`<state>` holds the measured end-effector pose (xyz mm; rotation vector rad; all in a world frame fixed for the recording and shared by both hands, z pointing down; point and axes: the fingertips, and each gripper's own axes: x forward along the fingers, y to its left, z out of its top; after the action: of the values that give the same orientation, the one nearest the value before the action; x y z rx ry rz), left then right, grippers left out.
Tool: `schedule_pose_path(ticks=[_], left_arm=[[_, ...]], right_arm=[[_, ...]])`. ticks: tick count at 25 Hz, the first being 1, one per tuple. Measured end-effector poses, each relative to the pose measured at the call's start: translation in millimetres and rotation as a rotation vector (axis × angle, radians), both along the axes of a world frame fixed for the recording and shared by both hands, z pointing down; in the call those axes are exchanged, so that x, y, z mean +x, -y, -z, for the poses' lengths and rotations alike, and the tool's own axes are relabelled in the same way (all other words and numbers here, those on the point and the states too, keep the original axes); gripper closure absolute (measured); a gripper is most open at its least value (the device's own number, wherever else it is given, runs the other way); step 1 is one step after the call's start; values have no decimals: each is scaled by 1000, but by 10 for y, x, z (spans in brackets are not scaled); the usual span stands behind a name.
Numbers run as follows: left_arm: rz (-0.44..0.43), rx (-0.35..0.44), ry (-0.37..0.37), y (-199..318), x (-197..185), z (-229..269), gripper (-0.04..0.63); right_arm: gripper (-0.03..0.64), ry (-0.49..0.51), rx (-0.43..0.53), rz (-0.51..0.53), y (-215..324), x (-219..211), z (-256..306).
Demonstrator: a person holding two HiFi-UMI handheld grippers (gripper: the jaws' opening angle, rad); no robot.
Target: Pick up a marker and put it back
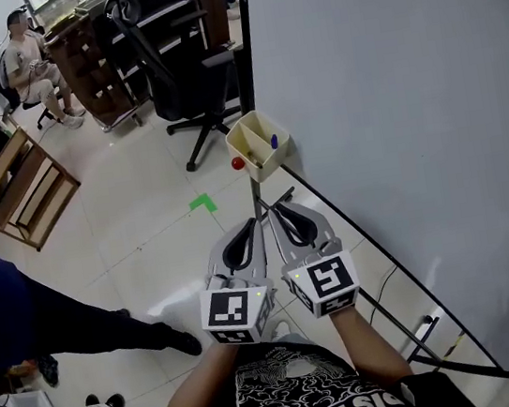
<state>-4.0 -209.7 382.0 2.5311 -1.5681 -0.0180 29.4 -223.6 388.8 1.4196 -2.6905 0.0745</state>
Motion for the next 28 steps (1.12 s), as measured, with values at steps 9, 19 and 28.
schedule_pose_path(ticks=[9,19,28], left_arm=[[-41,-16,-1,422,-31,-116,589],[-72,-28,8,843,-95,-171,589],[-88,-35,9,1065,-136,-212,589]], right_arm=[[594,-28,5,-34,422,-63,-79],[556,-45,-18,-78,844,-86,-218],[531,-70,-36,-96,1079,-123,-348]])
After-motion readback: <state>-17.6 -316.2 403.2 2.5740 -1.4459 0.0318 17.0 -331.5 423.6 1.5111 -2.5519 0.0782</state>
